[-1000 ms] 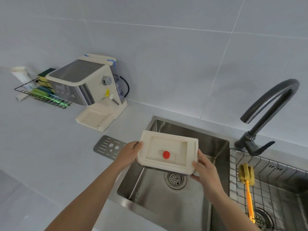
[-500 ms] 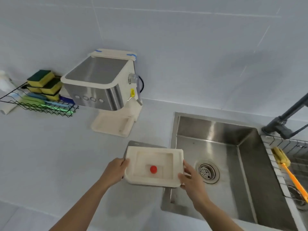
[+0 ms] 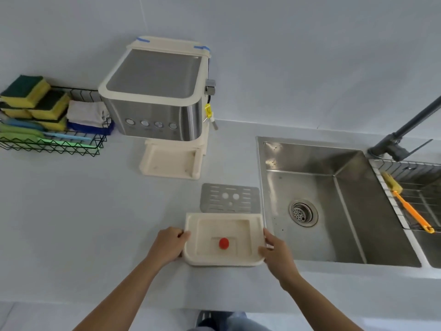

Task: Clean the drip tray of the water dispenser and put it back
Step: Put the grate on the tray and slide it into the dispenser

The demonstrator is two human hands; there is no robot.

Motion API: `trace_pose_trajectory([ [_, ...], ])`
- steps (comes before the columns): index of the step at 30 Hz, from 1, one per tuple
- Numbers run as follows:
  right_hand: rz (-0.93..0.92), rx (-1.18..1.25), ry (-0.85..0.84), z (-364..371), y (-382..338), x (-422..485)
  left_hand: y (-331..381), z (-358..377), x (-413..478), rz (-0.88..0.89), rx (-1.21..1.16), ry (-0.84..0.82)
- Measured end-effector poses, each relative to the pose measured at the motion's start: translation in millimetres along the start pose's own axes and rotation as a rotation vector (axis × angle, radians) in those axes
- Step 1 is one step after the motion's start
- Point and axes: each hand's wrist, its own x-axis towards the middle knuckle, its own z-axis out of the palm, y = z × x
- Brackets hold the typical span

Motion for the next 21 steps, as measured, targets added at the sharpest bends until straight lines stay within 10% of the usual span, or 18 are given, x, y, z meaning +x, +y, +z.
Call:
trace_pose_trajectory([
  [21, -0.142, -0.345, -0.036, -42.9, -49.6, 56.8, 46.7, -25.1, 50.4, -0.036, -0.286, -0.014],
])
